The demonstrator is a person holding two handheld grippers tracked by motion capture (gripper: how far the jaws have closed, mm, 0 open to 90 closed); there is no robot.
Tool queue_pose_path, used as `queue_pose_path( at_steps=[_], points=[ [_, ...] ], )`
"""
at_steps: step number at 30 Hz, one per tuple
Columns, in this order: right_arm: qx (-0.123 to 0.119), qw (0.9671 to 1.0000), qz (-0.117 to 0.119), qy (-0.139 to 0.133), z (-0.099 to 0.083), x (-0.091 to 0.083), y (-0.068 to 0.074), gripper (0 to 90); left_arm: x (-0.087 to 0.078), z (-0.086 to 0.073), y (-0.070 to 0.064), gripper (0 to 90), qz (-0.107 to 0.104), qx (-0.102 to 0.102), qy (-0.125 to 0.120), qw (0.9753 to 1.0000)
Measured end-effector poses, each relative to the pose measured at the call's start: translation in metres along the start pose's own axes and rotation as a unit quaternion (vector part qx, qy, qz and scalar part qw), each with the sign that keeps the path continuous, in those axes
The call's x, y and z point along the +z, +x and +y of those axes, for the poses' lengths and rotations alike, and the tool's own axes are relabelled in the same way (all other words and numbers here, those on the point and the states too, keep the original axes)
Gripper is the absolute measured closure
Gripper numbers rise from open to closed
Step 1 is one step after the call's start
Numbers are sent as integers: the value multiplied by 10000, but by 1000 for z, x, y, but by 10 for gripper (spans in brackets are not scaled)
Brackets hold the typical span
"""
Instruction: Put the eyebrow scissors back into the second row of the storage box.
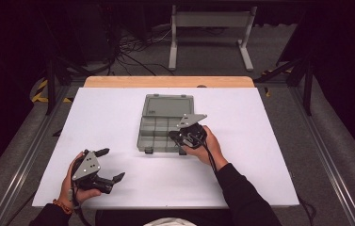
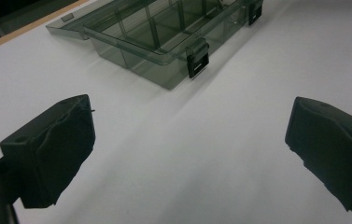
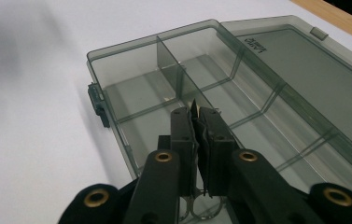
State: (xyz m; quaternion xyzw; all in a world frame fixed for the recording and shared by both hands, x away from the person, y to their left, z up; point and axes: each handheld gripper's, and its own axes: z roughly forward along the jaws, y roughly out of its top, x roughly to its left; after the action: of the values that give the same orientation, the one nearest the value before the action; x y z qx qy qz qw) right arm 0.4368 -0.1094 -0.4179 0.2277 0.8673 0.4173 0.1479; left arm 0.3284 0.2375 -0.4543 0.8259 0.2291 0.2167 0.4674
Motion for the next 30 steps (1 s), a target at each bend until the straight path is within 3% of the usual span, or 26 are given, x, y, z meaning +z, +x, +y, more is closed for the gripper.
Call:
queue_pose_path(
  at_steps=[9, 16, 18, 30],
  points=[
    [60, 10000, -38, 19, -2, 5, 4, 810, 2, 0, -1, 24, -46, 27, 36, 10000],
    [97, 9998, -28, -178, -1, -3, 4, 799, 2, 0, -1, 24, -76, 39, 23, 10000],
    [69, 9997, -36, -241, 1, -6, 5, 788, 2, -1, -2, 23, -142, 61, 36, 9999],
    [-129, 9985, -206, -485, 7, -17, 12, 702, 2, -1, -1, 25, -75, 57, 37, 9999]
  ],
)
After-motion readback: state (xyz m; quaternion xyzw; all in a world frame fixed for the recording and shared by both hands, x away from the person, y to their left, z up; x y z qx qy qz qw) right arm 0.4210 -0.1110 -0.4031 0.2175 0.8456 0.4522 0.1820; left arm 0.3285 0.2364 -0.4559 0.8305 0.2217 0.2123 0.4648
